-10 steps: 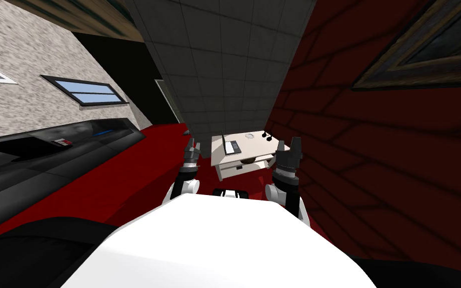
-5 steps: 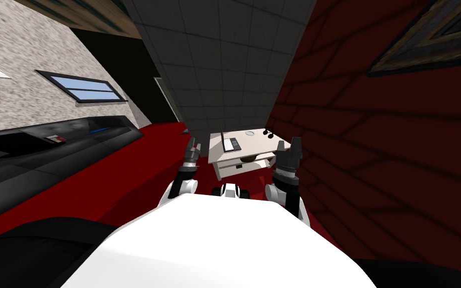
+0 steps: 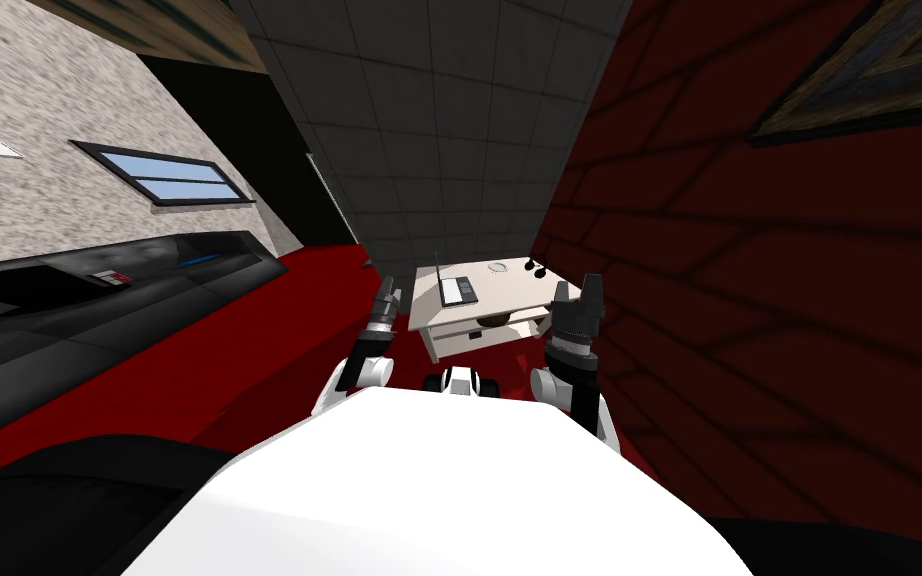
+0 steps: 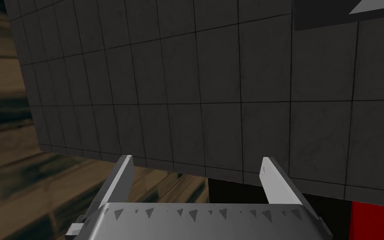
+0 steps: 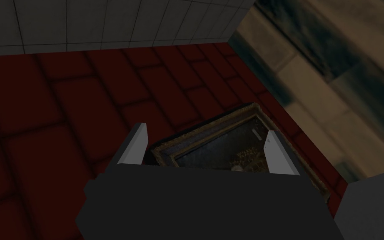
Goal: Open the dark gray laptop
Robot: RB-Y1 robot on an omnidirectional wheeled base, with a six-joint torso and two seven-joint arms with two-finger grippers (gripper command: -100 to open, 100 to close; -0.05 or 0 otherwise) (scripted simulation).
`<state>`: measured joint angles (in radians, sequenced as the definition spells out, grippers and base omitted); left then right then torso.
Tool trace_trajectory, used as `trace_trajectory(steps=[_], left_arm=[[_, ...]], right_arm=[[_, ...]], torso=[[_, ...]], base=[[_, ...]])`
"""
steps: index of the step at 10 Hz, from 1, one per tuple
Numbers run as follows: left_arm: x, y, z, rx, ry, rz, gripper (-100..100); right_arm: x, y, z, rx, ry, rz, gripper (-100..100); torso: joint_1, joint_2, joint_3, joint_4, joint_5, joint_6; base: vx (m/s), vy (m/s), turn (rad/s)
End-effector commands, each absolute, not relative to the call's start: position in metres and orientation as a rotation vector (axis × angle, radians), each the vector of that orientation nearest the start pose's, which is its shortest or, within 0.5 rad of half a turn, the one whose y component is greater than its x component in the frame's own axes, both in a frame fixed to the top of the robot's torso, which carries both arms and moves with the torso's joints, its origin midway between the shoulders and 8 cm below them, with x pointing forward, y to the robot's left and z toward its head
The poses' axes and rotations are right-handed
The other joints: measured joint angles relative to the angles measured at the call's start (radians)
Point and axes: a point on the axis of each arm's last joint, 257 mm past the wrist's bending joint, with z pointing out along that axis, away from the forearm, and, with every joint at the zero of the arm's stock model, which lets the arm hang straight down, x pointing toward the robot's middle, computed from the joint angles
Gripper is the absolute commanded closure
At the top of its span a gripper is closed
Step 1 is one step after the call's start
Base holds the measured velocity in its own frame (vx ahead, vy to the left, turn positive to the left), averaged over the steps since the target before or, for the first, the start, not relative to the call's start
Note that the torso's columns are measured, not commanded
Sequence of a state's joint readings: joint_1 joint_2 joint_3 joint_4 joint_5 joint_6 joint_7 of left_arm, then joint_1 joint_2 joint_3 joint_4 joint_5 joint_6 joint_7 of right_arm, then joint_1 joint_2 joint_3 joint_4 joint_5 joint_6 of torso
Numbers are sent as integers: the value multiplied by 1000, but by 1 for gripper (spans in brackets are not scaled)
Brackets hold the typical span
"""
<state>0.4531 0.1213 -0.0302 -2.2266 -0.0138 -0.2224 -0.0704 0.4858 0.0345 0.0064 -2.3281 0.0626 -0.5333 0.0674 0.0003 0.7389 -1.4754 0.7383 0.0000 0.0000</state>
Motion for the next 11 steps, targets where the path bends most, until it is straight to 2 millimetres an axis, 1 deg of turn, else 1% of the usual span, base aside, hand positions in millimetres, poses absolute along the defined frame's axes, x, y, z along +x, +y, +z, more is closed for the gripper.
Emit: trace_trajectory(steps=[1,6,7,11], left_arm=[[406,271,-54,-773,983,-1135,-100],[416,283,-69,-812,1039,-1056,-100],[419,288,-75,-827,1058,-1027,-100],[425,297,-86,-851,1097,-971,-100]], right_arm=[[329,-268,56,545,569,1228,0],[329,-268,56,545,569,1228,0],[329,-268,56,545,569,1228,0],[329,-268,56,545,569,1228,0]], torso=[[-1,-1,0,0,0,0],[0,-1,-1,0,0,0],[0,0,0,0,0,0],[1,0,0,0,0,0]], base=[[61,-86,19],[59,-73,17],[65,-89,19],[51,-75,15]])
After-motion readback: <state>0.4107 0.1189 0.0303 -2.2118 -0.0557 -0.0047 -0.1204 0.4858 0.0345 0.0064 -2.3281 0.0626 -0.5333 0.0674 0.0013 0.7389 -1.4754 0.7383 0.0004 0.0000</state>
